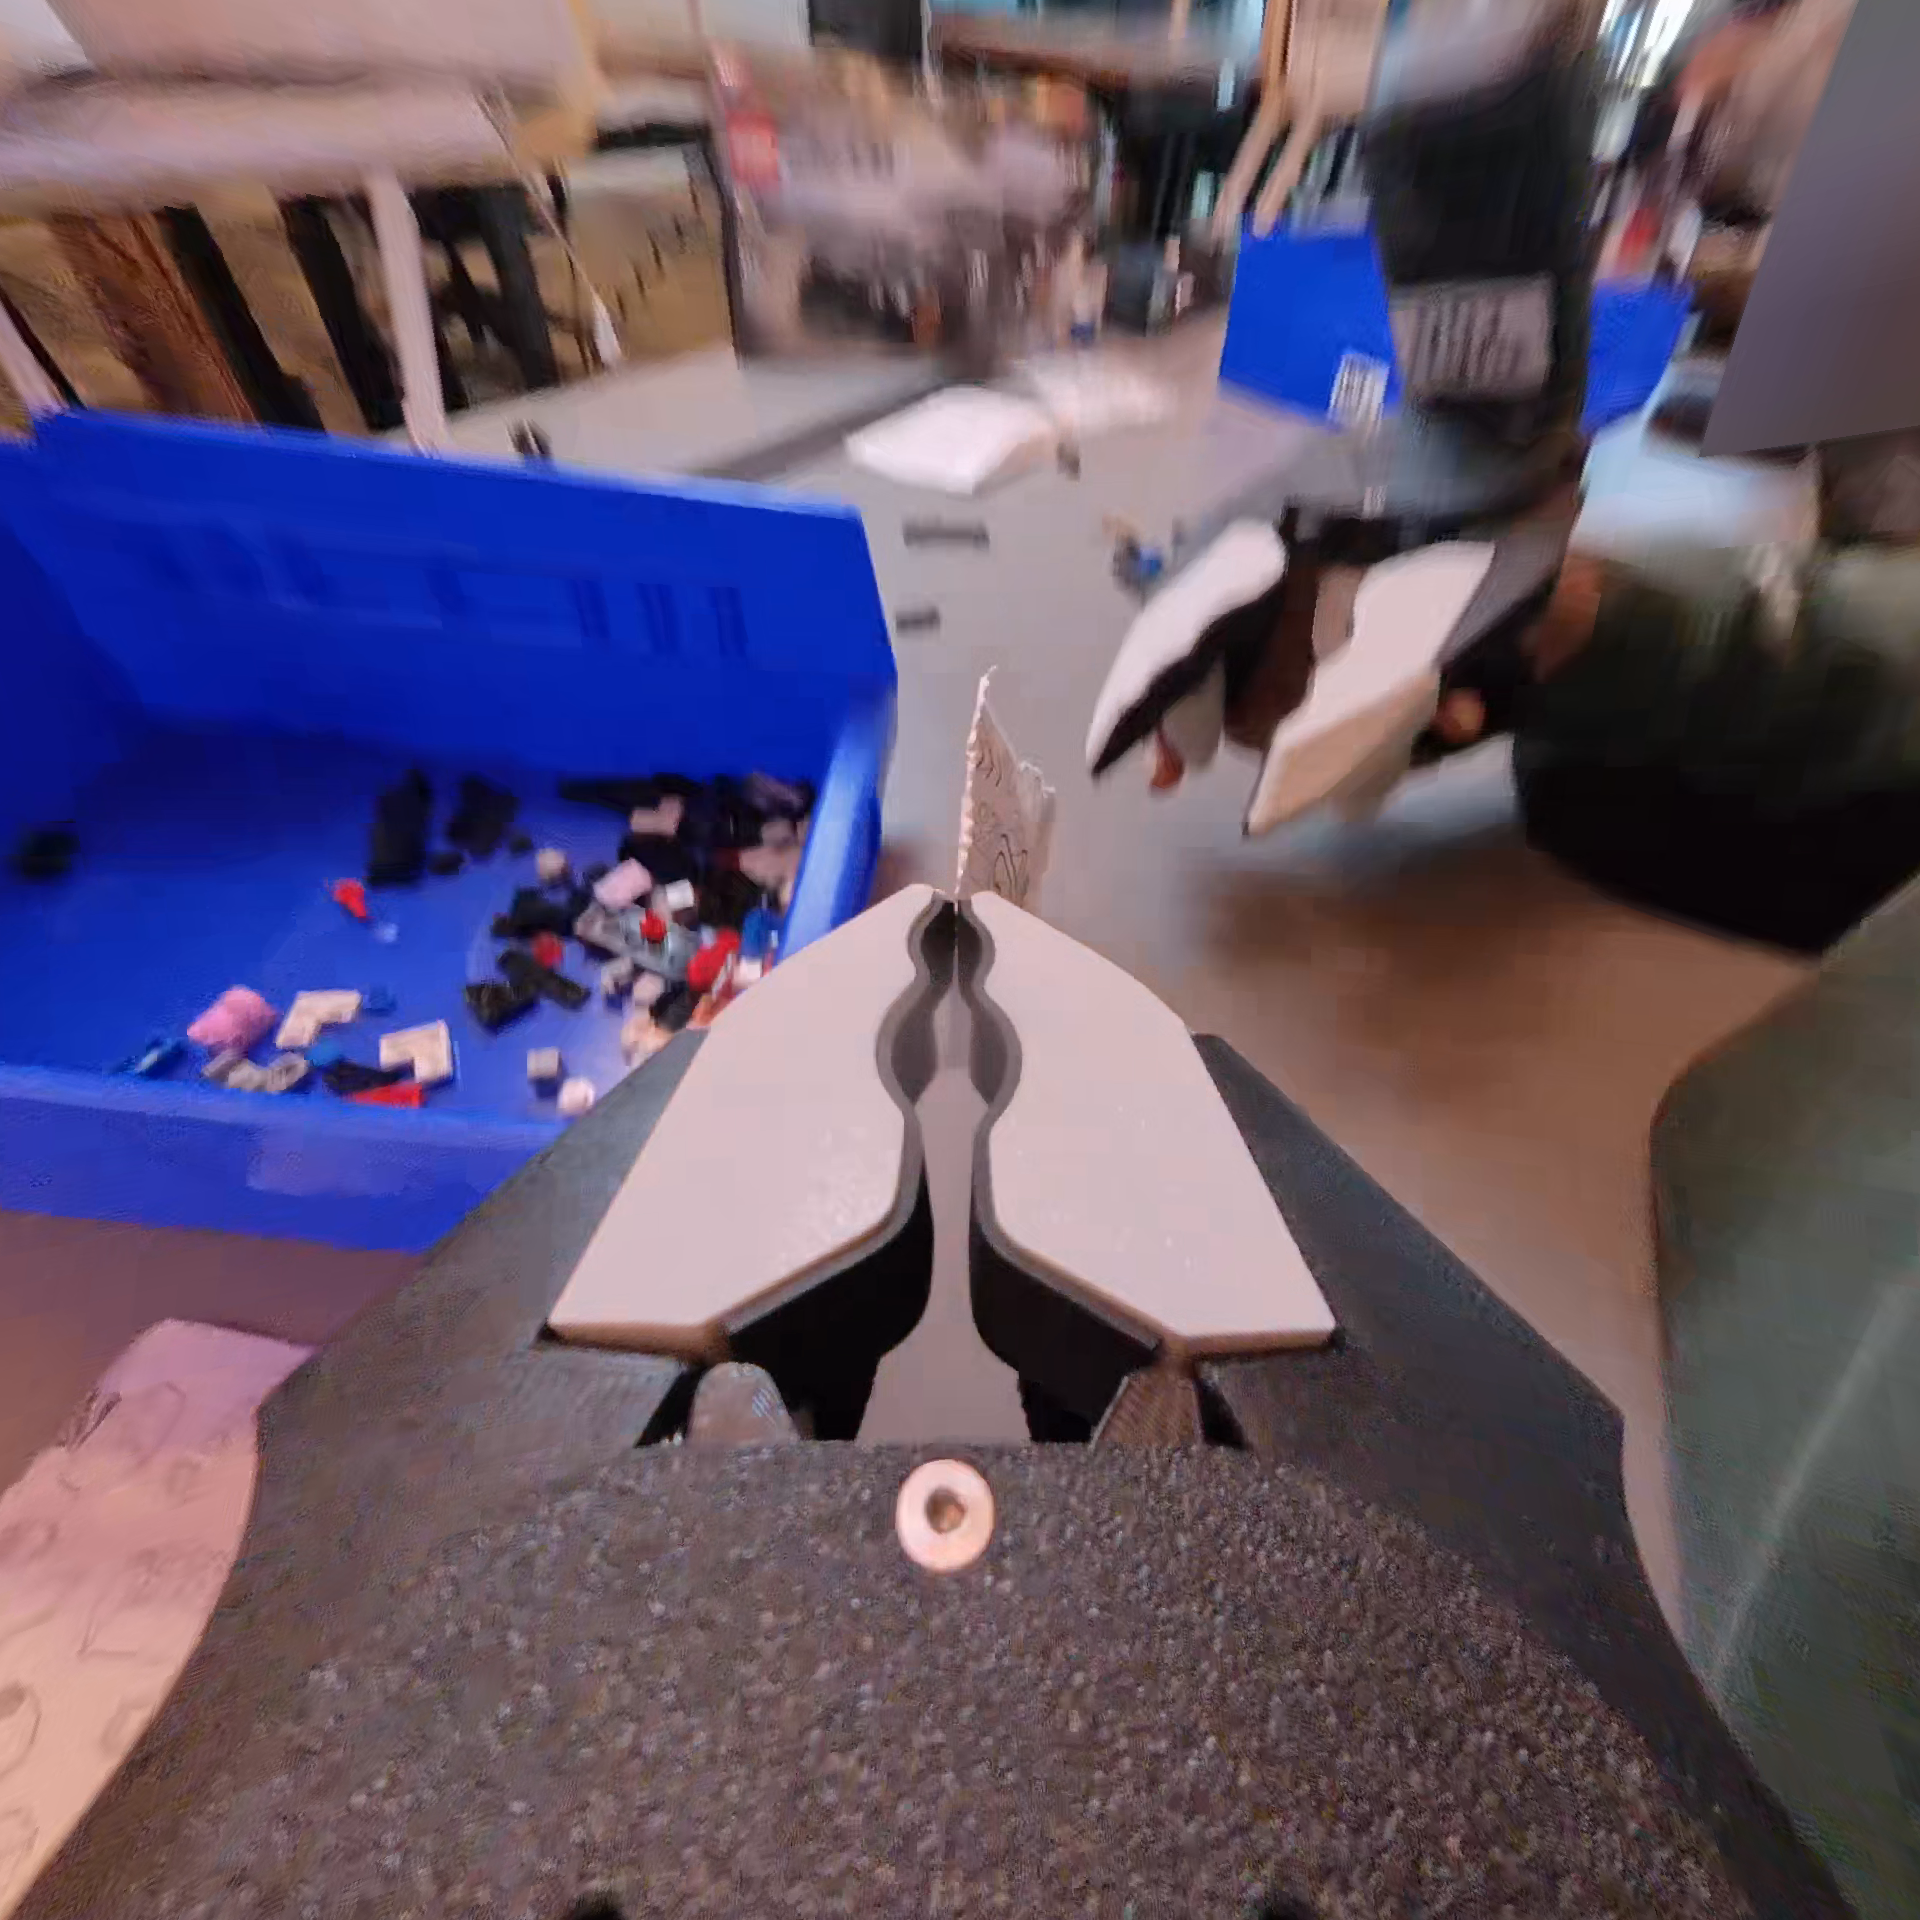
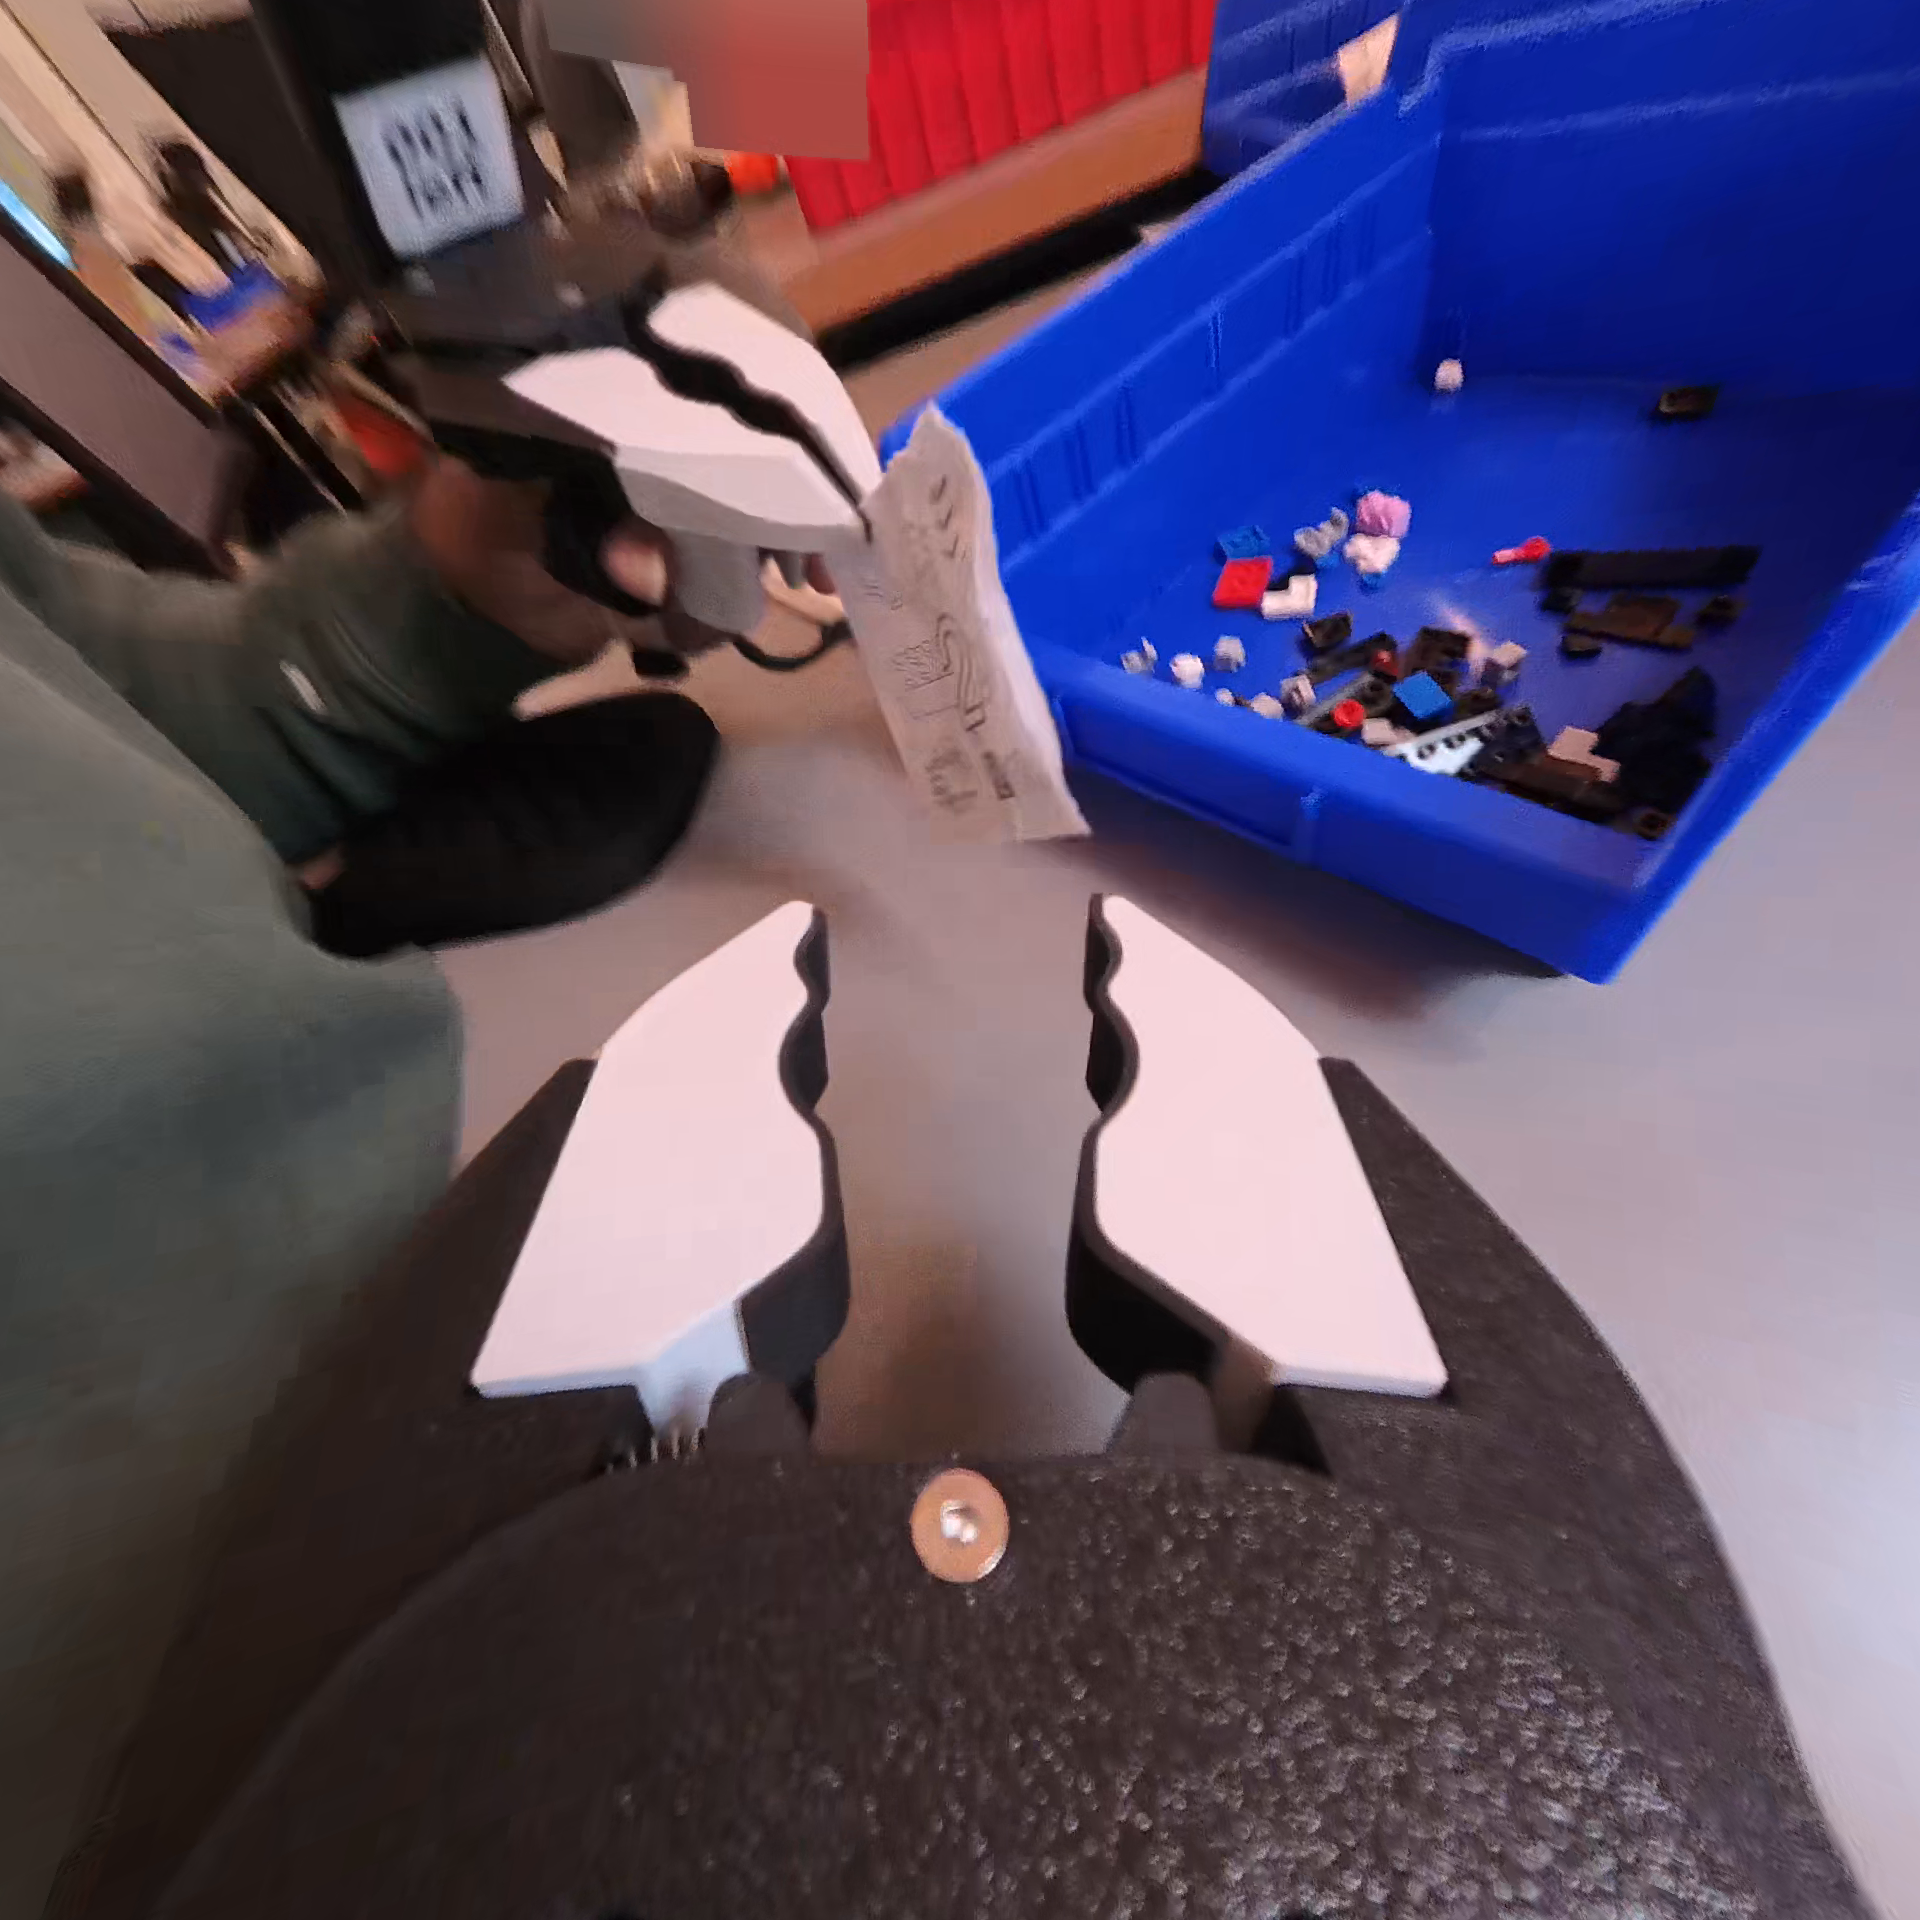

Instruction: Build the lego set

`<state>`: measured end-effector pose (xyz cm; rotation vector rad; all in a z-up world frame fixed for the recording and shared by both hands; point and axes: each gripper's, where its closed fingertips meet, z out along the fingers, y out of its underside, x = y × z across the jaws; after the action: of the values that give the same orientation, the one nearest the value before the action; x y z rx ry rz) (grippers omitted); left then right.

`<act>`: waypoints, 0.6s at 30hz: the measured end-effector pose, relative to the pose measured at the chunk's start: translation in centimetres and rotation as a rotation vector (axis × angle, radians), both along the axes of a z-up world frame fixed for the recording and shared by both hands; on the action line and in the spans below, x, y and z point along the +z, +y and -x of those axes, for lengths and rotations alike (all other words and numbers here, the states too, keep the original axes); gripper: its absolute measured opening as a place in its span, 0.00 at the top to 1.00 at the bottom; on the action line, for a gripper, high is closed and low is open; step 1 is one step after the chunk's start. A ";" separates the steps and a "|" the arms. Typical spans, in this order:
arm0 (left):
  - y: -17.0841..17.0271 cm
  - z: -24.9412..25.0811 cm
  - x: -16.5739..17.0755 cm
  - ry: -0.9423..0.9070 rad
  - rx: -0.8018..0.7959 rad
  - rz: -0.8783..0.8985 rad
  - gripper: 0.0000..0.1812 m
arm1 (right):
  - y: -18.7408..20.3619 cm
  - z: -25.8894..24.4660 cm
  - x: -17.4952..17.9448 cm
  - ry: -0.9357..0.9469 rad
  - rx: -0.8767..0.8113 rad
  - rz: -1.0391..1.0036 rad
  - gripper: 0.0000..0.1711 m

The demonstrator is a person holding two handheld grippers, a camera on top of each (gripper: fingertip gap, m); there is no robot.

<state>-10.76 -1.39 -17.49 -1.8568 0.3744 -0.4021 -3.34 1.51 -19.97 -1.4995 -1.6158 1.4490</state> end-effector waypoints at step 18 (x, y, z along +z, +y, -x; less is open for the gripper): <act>3.9 -6.8 4.6 -0.272 -0.416 -0.070 0.95 | 3.8 -4.3 5.5 0.150 -0.050 -0.198 1.00</act>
<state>-3.93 2.48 -12.88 -1.6240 0.5803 -0.9023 0.93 5.30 -14.48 -1.2806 -1.5694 1.2995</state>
